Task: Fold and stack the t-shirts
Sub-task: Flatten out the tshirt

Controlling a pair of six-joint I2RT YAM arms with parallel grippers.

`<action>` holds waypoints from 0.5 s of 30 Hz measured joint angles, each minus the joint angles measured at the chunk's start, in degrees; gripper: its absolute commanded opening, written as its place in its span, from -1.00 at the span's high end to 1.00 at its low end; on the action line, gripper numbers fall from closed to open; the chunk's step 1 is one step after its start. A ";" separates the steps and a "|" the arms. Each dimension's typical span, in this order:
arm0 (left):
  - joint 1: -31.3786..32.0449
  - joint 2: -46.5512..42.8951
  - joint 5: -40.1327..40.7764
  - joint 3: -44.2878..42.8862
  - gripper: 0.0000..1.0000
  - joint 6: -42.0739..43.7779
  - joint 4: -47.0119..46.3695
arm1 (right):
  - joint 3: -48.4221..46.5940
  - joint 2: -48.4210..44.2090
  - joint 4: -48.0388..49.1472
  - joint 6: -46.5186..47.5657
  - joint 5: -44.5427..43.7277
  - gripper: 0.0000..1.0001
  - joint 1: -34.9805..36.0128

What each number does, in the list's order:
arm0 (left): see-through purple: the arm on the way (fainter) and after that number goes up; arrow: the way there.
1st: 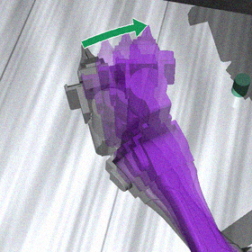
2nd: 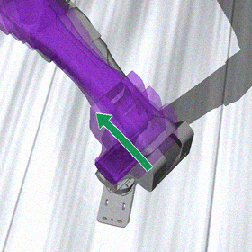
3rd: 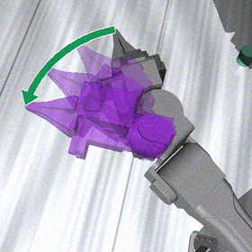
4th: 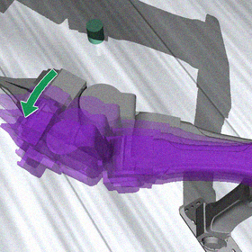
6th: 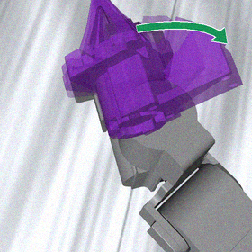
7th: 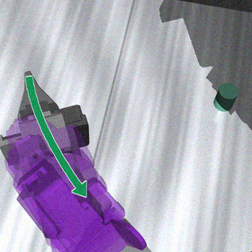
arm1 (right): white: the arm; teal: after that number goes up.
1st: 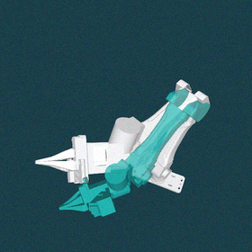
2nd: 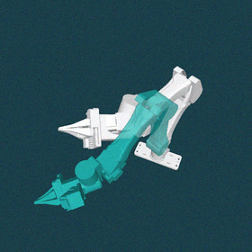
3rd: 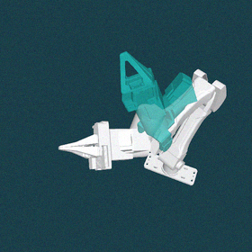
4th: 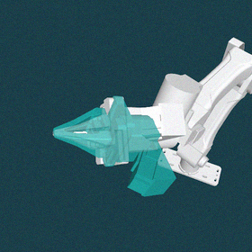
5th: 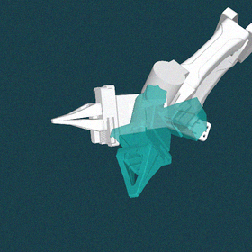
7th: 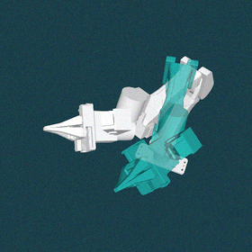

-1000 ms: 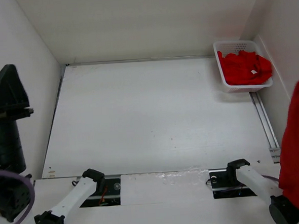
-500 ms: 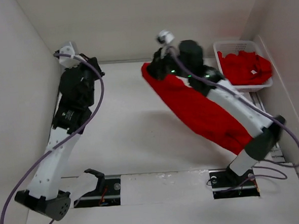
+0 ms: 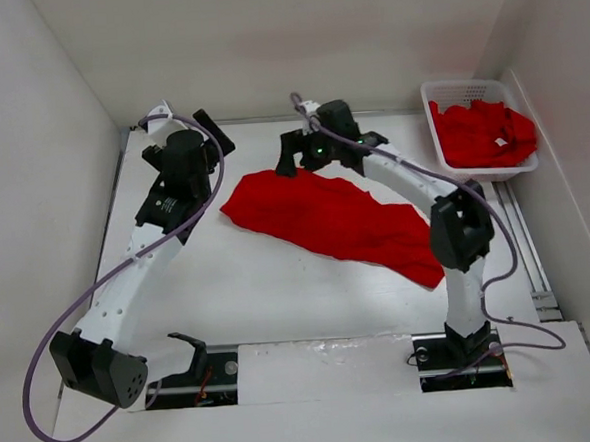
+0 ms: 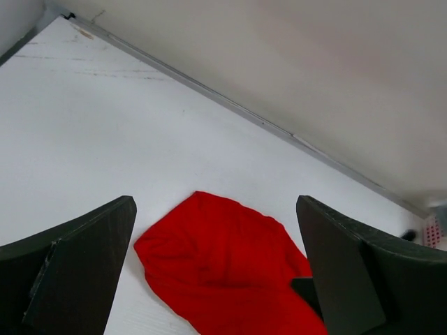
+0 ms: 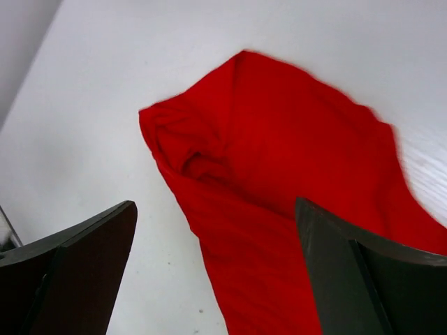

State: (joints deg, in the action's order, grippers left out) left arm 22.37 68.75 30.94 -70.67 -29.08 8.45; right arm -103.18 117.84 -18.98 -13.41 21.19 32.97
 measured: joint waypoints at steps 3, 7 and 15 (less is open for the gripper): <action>0.02 0.96 -2.45 0.07 -0.99 0.02 -0.26 | 5.55 -8.02 2.01 -2.51 -0.22 -1.00 -4.96; 0.92 6.47 -6.19 -0.76 -0.99 1.22 -1.38 | 16.90 -20.90 5.14 -7.19 -2.54 -1.00 -13.20; 13.99 34.56 -10.45 -22.64 -0.99 7.76 2.97 | 38.91 -40.85 1.09 -16.87 -19.50 -1.00 -24.85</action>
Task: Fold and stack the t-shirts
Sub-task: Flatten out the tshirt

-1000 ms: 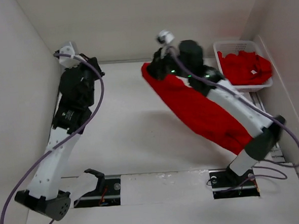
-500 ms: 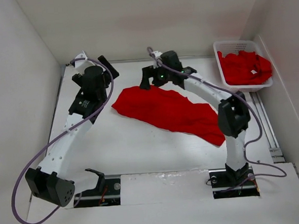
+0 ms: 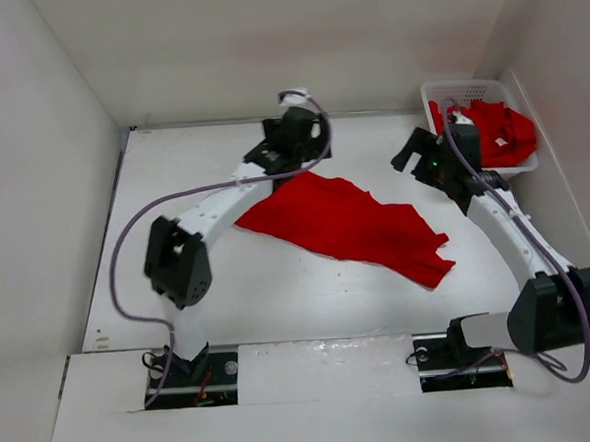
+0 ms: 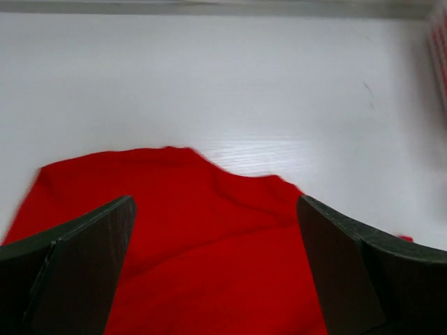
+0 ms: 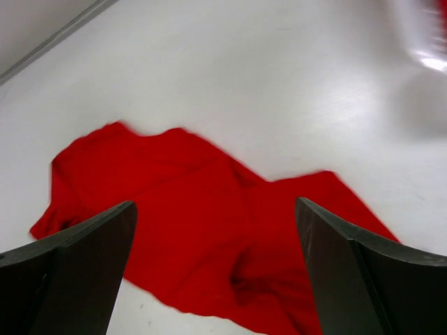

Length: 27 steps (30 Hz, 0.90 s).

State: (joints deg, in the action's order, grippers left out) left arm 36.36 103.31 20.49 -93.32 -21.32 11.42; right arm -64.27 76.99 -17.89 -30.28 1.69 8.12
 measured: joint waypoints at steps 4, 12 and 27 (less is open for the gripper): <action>8.85 15.32 -1.18 -16.57 -0.99 3.45 3.74 | 10.21 -9.62 -3.50 -4.83 -5.60 -1.00 -8.57; 15.93 30.71 -8.87 -29.92 -0.99 6.21 10.34 | 22.01 -28.09 -9.97 -6.93 -10.32 -1.00 -22.45; 17.25 31.23 -10.58 -28.20 -0.79 8.70 11.41 | 22.01 -28.96 -10.29 -5.97 -11.08 -1.00 -23.04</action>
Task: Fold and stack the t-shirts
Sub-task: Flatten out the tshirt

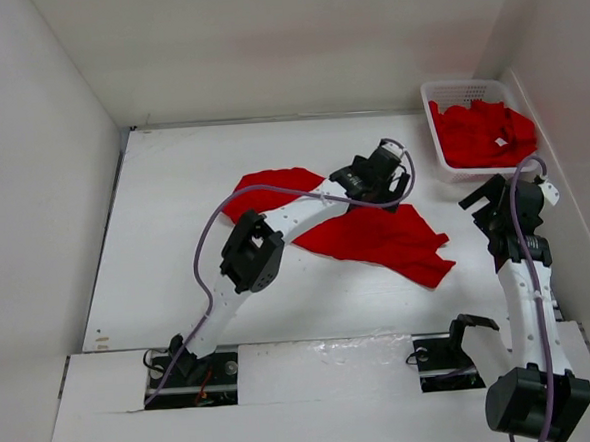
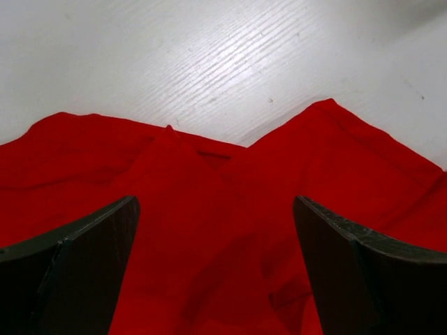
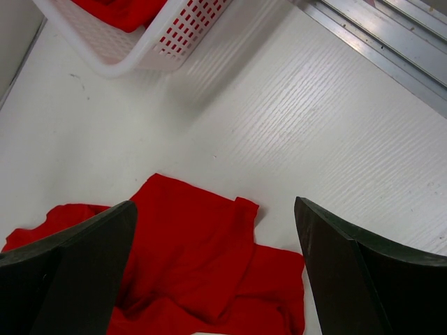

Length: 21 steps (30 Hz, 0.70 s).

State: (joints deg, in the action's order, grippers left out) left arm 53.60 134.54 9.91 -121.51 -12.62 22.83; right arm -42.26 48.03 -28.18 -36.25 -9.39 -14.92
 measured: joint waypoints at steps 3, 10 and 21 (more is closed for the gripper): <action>0.74 1.20 0.44 0.00 -0.73 0.20 0.15 | 0.00 0.00 0.00 0.00 0.09 -1.00 0.00; 1.40 3.96 2.60 0.02 -0.48 -0.66 0.57 | 0.09 0.00 0.00 0.00 0.55 -1.00 0.76; 1.29 5.25 9.33 0.02 -0.16 -3.39 0.22 | 0.09 0.39 0.07 0.46 1.70 -1.00 1.49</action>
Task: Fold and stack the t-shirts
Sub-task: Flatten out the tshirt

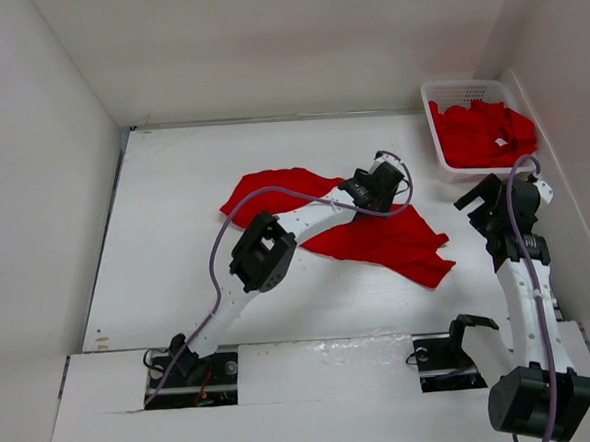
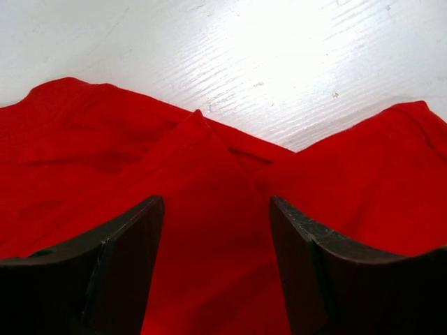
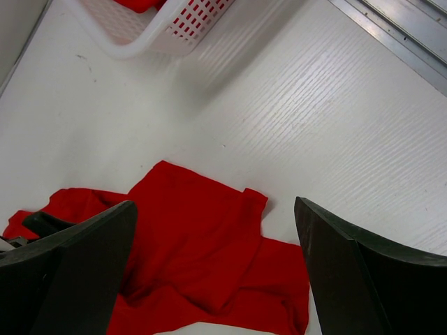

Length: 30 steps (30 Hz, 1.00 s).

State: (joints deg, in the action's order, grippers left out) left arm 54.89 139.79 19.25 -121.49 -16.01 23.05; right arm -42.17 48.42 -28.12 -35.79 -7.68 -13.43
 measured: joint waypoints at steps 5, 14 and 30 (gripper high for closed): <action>-0.02 0.57 1.05 -0.02 0.10 -0.55 -0.50 | 0.02 0.04 0.00 0.00 0.00 -1.00 0.09; 0.00 1.75 4.52 -0.02 1.00 -2.32 -0.44 | 0.02 0.04 0.00 0.00 0.17 -1.00 0.92; -0.87 -20.22 14.19 22.71 1.00 -9.27 -7.80 | 0.02 4.94 0.02 1.57 2.27 -1.00 1.14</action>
State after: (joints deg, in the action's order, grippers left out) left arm 54.02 119.57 33.43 -98.78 -25.28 15.25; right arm -42.15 53.36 -28.10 -34.22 -5.41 -12.29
